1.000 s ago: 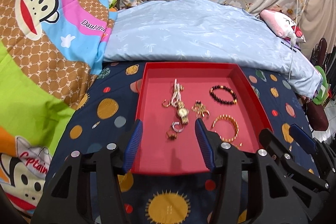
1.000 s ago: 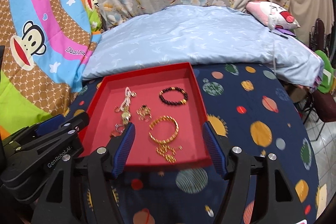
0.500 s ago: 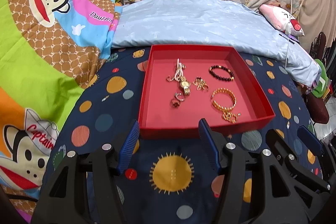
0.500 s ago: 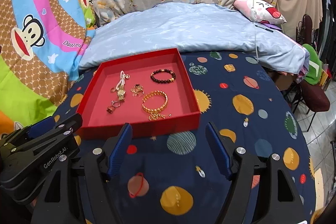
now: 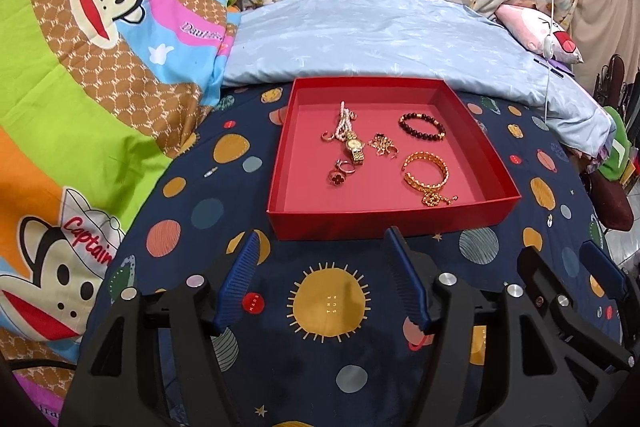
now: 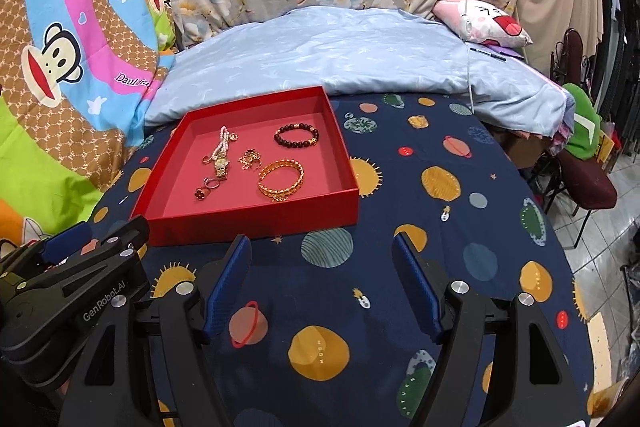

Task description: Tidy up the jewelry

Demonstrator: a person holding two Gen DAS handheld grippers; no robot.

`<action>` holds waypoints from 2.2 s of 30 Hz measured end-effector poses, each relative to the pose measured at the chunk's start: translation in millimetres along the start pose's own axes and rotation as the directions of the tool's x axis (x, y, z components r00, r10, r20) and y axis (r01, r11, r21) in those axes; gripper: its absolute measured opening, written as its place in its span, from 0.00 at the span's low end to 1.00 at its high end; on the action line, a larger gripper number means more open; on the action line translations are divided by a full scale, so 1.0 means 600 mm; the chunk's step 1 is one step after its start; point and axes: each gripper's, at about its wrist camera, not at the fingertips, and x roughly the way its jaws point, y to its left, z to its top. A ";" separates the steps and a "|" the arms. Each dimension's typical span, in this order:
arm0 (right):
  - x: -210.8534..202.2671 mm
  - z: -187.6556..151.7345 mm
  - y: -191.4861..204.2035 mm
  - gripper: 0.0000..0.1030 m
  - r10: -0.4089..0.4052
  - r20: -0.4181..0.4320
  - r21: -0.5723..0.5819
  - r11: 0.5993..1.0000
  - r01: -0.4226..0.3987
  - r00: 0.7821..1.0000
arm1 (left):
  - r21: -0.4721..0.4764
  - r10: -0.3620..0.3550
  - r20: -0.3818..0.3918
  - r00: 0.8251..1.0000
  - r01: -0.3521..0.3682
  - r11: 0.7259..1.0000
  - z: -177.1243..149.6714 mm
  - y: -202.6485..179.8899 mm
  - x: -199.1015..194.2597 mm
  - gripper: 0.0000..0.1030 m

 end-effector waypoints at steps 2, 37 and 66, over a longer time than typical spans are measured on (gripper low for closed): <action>-0.004 0.000 -0.004 0.70 -0.003 0.004 0.007 1.000 0.003 1.000 | 0.010 0.008 0.013 1.000 -0.009 1.000 0.000 -0.005 -0.007 0.61; -0.020 -0.007 0.003 0.78 -0.018 0.035 0.018 1.000 0.017 0.999 | -0.024 0.096 0.068 0.993 -0.095 0.995 -0.004 0.022 -0.037 0.79; -0.017 -0.008 0.018 0.78 -0.015 0.036 0.007 1.000 0.015 0.999 | -0.038 0.105 0.064 0.992 -0.103 0.994 -0.002 0.032 -0.037 0.79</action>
